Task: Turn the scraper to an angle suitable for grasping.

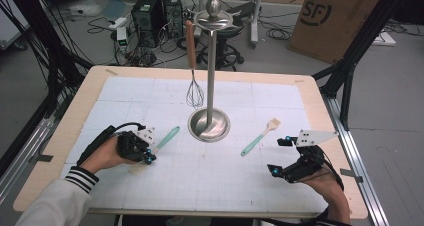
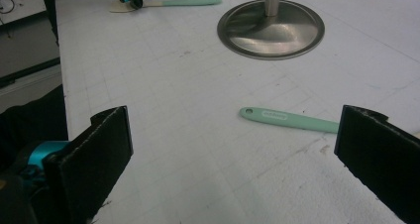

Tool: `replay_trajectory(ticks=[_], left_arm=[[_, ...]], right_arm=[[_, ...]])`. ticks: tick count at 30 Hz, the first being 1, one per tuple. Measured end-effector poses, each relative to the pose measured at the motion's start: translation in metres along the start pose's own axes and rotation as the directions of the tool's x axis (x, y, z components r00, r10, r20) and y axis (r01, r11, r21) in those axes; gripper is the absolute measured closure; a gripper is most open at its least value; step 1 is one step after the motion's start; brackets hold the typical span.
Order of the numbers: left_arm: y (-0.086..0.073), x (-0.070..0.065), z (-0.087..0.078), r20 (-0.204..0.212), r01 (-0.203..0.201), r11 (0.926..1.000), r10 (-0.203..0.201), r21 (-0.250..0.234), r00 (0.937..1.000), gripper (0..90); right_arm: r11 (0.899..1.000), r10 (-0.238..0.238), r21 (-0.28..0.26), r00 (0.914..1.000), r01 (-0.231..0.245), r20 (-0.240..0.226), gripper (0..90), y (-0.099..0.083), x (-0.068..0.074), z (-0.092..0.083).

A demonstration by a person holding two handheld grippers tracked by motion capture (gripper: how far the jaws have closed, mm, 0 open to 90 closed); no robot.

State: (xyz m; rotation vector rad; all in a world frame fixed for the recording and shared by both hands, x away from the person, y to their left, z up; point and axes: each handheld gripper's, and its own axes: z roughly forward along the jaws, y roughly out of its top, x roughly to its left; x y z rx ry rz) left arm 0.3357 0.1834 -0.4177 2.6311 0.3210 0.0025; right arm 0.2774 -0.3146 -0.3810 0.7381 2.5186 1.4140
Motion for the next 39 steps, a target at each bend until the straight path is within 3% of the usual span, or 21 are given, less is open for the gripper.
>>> replay_trajectory(ticks=[39], left_arm=[[-0.026, 0.001, -0.013, 0.007, 0.031, 0.9993, -0.031, -0.019, 0.9995, 90.0]], right_arm=[[1.000, 0.007, 0.001, 1.0000, -0.007, -0.002, 0.2, 0.000, 0.000, 0.000]])
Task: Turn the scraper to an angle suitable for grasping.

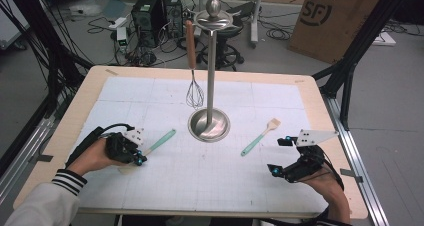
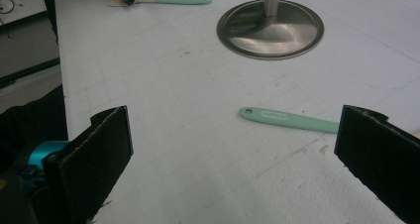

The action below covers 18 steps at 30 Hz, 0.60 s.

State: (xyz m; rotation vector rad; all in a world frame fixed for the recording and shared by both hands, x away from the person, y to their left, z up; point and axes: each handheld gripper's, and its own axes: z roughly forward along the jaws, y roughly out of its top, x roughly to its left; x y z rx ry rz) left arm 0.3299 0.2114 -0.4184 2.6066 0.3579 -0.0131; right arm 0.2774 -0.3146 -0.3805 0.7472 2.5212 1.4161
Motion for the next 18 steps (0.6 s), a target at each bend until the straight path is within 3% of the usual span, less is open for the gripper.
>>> replay_trajectory(ticks=[18], left_arm=[[-0.0080, 0.0008, -0.0062, 0.003, 0.009, 1.0000, -0.009, -0.003, 0.9999, 90.0]], right_arm=[[1.000, -0.002, 0.002, 1.0000, 0.002, 0.002, 0.2, 0.0002, -0.0001, 0.0005]])
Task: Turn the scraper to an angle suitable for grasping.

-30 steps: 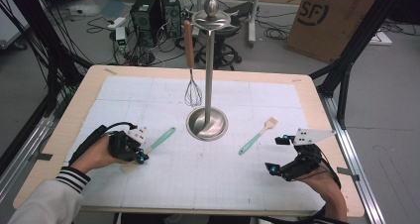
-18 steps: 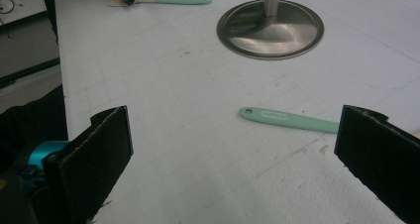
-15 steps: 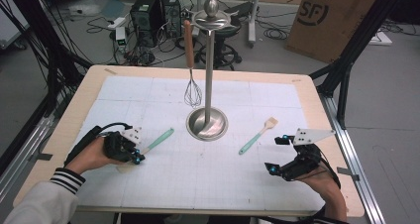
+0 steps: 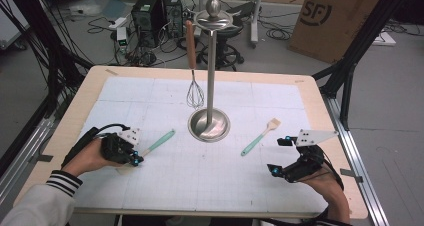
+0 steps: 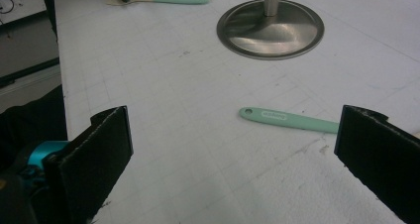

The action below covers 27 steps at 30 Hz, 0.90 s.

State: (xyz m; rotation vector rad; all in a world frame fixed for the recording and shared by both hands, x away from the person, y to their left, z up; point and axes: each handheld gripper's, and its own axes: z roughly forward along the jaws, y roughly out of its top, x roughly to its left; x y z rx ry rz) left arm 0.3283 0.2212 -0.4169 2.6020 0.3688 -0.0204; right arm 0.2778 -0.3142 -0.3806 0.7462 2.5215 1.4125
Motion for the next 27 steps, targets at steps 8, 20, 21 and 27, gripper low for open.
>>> replay_trajectory(ticks=[8, 20, 21, 27], left_arm=[[0.000, -0.001, -0.001, -0.006, -0.003, 1.0000, 0.003, -0.004, 1.0000, 90.0], [0.003, -0.003, -0.006, -0.017, -0.001, 0.9995, 0.000, -0.031, 0.9998, 89.9], [0.003, -0.003, -0.007, -0.018, -0.004, 0.9994, 0.003, -0.034, 0.9998, 89.8], [0.006, -0.002, -0.015, -0.032, -0.001, 0.9985, -0.001, -0.054, 0.9995, 89.6]], right_arm=[[1.000, -0.001, 0.001, 1.0000, 0.001, -0.002, 0.2, 0.000, 0.000, 0.000], [1.000, 0.000, -0.001, 1.0000, 0.000, -0.005, 0.2, 0.000, 0.000, 0.000], [1.000, -0.004, -0.001, 1.0000, 0.004, -0.006, 0.2, 0.000, 0.000, 0.000], [1.000, -0.002, -0.001, 1.0000, 0.002, -0.005, 0.2, 0.001, 0.000, 0.000]])
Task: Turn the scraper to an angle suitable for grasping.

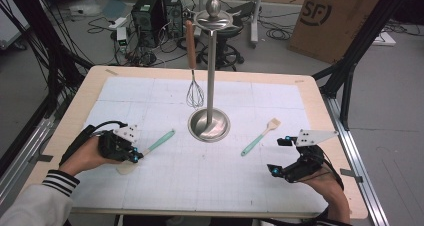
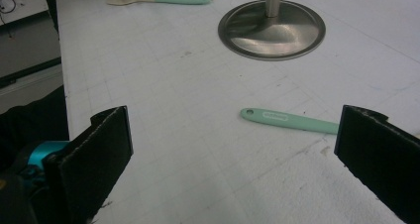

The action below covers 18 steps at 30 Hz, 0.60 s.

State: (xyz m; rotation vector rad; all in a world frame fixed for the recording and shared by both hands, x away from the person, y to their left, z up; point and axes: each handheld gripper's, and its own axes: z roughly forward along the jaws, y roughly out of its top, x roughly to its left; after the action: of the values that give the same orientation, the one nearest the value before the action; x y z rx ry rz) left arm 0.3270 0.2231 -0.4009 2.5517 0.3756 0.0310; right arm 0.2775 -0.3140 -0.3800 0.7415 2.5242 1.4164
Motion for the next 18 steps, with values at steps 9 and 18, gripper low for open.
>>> replay_trajectory(ticks=[9, 18], left_arm=[[0.0066, 0.0027, -0.0082, -0.016, 0.052, 0.9979, -0.052, -0.039, 0.9985, 74.0], [0.0088, 0.0040, -0.0108, -0.045, 0.076, 0.9944, -0.079, -0.074, 0.9959, 48.2]], right_arm=[[1.000, -0.005, -0.004, 1.0000, 0.005, 0.000, 0.2, -0.0001, -0.0004, -0.0003], [1.000, 0.000, -0.004, 1.0000, 0.000, 0.000, 0.2, -0.0002, -0.0003, -0.0007]])
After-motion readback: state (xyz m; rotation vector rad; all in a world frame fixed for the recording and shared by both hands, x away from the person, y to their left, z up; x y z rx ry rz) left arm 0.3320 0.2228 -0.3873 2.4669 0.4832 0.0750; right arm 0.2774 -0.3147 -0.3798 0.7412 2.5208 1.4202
